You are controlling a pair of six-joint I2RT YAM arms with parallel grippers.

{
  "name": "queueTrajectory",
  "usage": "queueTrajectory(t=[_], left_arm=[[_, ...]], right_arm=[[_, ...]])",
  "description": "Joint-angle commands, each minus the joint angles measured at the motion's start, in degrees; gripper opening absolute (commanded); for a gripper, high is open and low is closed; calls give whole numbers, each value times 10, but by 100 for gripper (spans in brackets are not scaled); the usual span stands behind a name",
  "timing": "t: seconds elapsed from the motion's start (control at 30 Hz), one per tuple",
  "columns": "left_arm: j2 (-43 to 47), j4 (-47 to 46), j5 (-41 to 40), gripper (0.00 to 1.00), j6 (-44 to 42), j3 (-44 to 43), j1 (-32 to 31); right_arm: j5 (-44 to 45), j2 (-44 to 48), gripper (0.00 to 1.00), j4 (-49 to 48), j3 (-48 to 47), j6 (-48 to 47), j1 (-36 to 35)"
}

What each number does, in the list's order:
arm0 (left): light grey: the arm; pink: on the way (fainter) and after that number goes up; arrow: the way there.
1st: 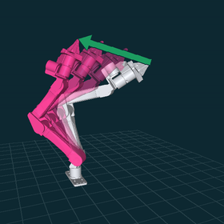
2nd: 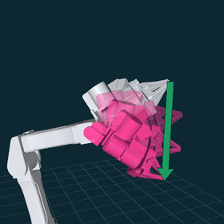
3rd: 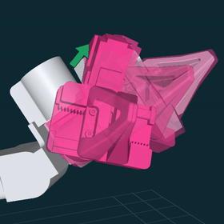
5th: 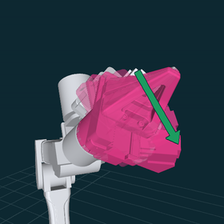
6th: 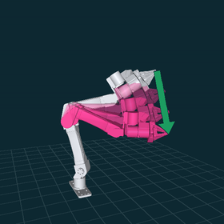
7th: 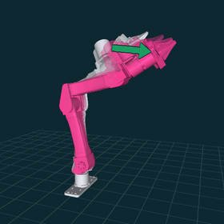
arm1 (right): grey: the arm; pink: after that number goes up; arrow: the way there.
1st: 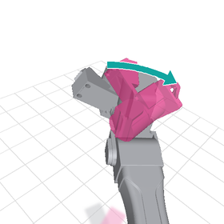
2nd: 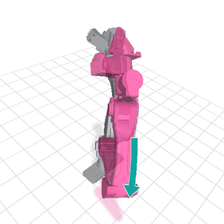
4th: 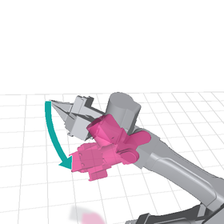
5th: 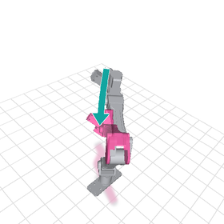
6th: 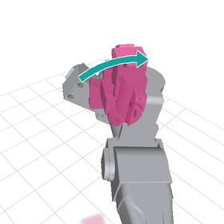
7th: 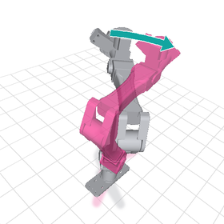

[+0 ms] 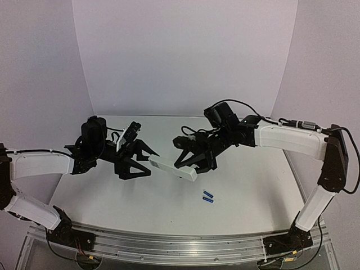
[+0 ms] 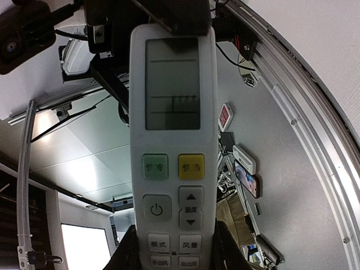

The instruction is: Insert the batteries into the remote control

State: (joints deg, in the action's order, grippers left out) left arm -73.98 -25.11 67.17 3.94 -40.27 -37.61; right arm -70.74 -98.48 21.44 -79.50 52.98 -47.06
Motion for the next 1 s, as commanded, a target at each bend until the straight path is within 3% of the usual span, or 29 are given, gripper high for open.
queueTrajectory(t=[0.0,0.13,0.4,0.47,0.57,0.77,0.87,0.97], left_arm=[[-4,-28,42,76,-36,-27,-15],[-3,-33,48,63,-39,-31,-15],[12,-99,74,2,12,-14,-16],[14,-105,79,0,33,-15,-16],[20,-116,67,0,71,-12,-16],[35,-103,-42,0,201,21,-15],[52,-66,-109,0,262,44,-16],[68,-51,-141,0,309,78,-16]], right_arm=[[-26,-10,0,-100,-18,71,-13],[-26,-9,0,-135,-14,99,-17],[-24,-19,0,-141,-13,112,-17],[-23,-22,1,-141,-15,109,-18],[-13,-23,12,-138,-17,96,-15],[51,21,56,-128,3,42,44],[109,65,74,-93,32,-22,79],[208,115,83,-7,50,-117,101]])
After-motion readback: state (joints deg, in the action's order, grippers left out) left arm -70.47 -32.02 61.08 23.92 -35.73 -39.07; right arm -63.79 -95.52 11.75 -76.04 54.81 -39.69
